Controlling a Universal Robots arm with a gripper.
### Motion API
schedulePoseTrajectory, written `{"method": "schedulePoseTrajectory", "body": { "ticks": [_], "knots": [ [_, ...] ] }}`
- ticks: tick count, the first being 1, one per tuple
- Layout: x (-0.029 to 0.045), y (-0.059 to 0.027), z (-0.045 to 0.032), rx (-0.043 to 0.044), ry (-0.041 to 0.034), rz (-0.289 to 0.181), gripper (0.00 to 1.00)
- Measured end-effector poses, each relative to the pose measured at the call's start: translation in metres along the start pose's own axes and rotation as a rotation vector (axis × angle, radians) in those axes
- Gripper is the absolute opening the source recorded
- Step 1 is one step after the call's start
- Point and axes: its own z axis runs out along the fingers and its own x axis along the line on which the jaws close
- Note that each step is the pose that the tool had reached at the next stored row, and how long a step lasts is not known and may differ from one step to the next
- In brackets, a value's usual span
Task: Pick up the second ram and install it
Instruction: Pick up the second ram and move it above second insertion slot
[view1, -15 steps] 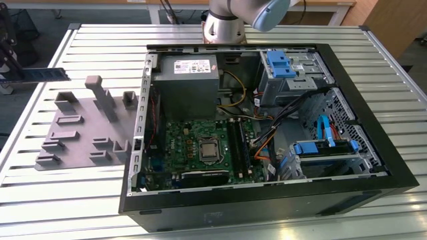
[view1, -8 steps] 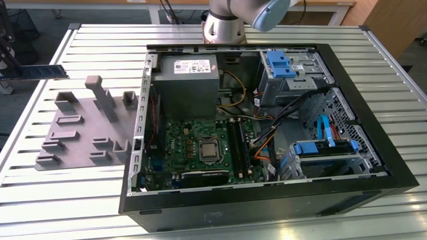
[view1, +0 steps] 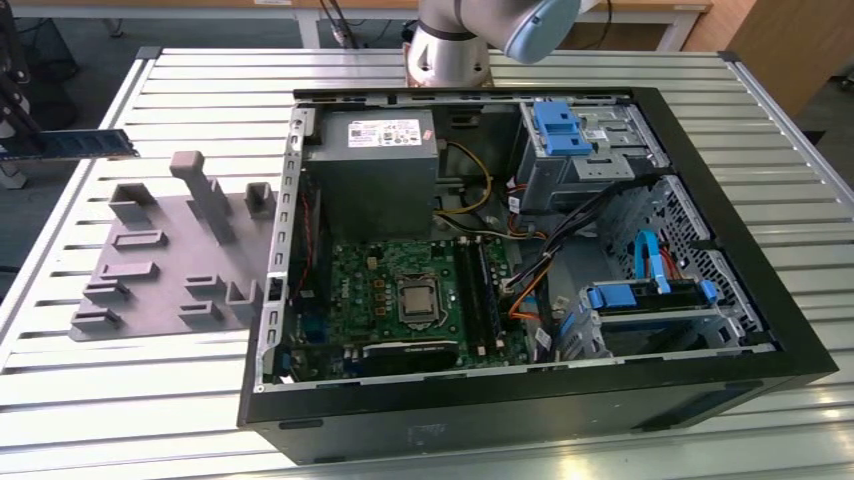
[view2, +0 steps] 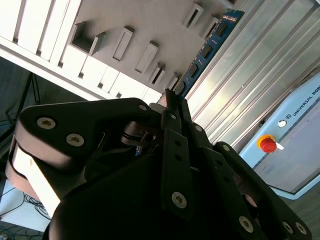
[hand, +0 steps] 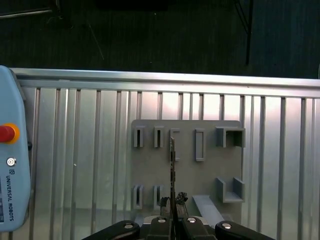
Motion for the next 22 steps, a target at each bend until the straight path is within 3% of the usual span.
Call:
{"method": "schedulePoseTrajectory", "body": {
  "ticks": [22],
  "knots": [
    [0.0003,-0.0110,0.0001,0.0002,-0.0002,0.000,0.14]
  ]
}}
